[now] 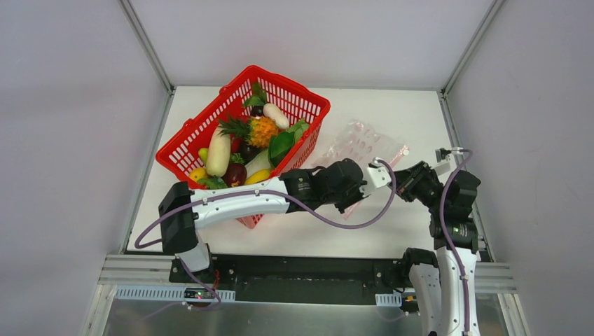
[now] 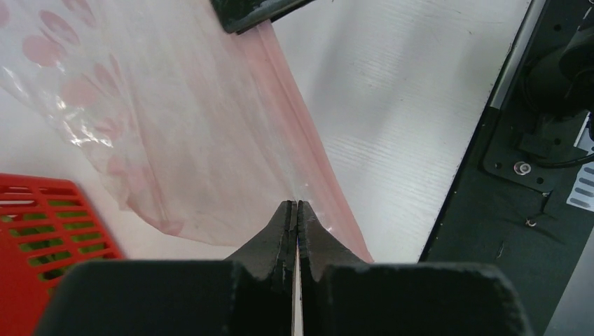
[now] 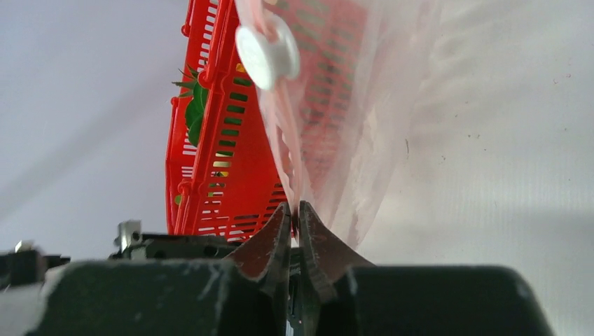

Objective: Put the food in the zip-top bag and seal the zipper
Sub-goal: Open the zipper of the food storage bag at the center of the board.

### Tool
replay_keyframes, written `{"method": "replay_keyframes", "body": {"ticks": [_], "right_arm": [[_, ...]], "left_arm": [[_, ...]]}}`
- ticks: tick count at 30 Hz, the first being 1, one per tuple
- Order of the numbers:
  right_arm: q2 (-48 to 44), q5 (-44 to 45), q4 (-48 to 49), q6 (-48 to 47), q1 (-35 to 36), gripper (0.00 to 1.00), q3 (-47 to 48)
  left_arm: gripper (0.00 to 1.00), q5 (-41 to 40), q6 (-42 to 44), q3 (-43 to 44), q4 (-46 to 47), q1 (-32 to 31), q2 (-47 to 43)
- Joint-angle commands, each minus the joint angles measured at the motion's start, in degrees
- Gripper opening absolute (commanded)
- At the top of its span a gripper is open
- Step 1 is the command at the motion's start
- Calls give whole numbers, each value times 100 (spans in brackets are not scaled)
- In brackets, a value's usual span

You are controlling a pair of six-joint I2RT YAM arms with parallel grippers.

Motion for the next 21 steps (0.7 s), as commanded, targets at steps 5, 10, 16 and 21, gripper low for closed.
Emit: {"method": "replay_keyframes", "body": {"ticks": [5, 10, 16, 21], "right_arm": [[1, -193, 392, -222, 37, 0, -98], [21, 278, 391, 133, 37, 0, -174], [61, 342, 507, 228, 37, 0, -256], [38, 406, 545, 409, 37, 0, -260]], "left_arm": [[0, 1001, -565, -667, 900, 543, -609], [11, 930, -756, -662, 901, 509, -666], [42, 566, -304, -185, 520, 200, -339], [56, 160, 72, 64, 514, -66, -99]]}}
